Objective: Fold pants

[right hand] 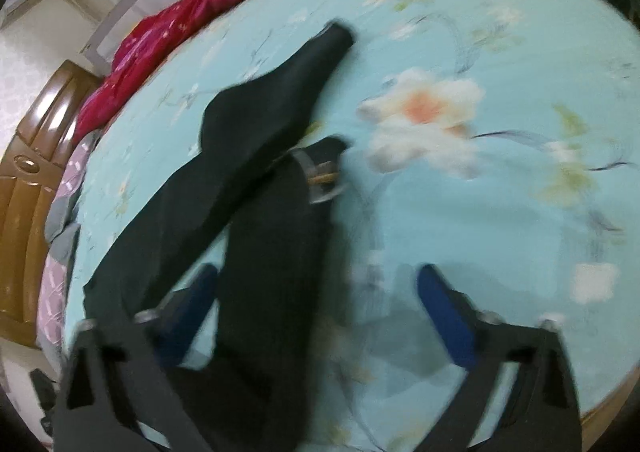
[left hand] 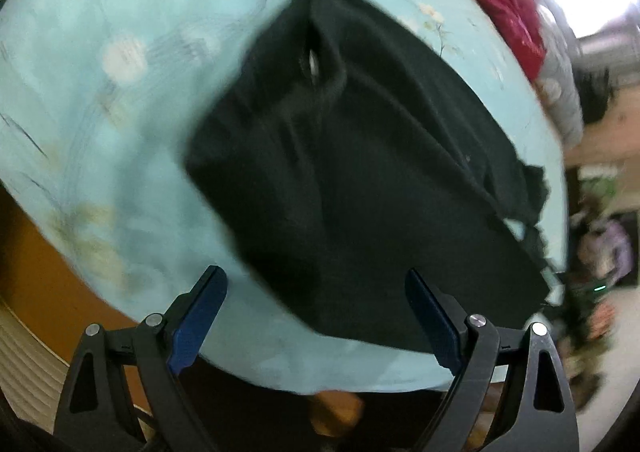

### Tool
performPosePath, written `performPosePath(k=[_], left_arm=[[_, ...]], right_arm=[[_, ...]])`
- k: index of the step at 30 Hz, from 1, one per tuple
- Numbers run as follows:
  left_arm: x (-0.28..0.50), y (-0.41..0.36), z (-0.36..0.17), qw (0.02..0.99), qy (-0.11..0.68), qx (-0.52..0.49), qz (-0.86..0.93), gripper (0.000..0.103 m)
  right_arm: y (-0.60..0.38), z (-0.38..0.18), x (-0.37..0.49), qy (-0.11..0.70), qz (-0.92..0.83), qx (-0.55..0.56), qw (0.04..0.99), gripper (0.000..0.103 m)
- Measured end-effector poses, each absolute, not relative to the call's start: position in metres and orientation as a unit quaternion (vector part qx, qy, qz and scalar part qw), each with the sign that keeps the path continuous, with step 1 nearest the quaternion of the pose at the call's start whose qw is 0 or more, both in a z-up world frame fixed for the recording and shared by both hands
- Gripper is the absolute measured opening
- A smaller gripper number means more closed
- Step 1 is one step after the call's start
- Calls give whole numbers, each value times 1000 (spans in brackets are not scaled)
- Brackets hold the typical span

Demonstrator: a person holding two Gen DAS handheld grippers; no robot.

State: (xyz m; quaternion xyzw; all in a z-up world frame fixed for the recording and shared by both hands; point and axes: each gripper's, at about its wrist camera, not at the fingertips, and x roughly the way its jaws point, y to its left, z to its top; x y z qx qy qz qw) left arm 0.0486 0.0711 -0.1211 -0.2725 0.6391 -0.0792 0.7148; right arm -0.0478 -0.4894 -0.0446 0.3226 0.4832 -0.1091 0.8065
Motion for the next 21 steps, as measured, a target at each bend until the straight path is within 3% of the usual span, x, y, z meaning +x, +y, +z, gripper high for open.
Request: performPosePath(k=[1,2,3,4,5,6,7,9,12,17,21], left_arm=[[50,67,-130,701,646,-291,-83,87],[53,63,-137,691,651,-302,-85,74],[56,57,-141,685,657,-305,-81,61],[60,51,-139,690,656,-297,-73,55],[63,49,-135,697,649,-296,-75,30],[62,47,-129,702,646,-291,-77,22],[60,48,-125,701,644,-295,-80,22],[57,51,-116,710,631,-301,-88,5],[54,57,-125,717,632,-286,-70,7],[49,55,-133,705,647,-284,-64,12],[37,68,-99,733,630,-241,-89,15]], right_arm=[[-482,-52,-40,491,-91,325,803,51],[-478,-57,-35,500,-86,319,801,39],[-472,-60,-30,508,-84,302,803,17],[-471,-59,-30,504,-79,295,808,7],[-472,-54,-33,494,-71,298,814,7],[-476,-44,-41,472,-62,305,825,7],[-479,-34,-49,455,-61,308,833,7],[-489,-17,-74,427,-68,312,846,7],[-516,-14,-124,406,-103,336,843,7],[-540,-70,-180,444,-152,405,785,9],[-539,-54,-203,437,-185,419,774,27]])
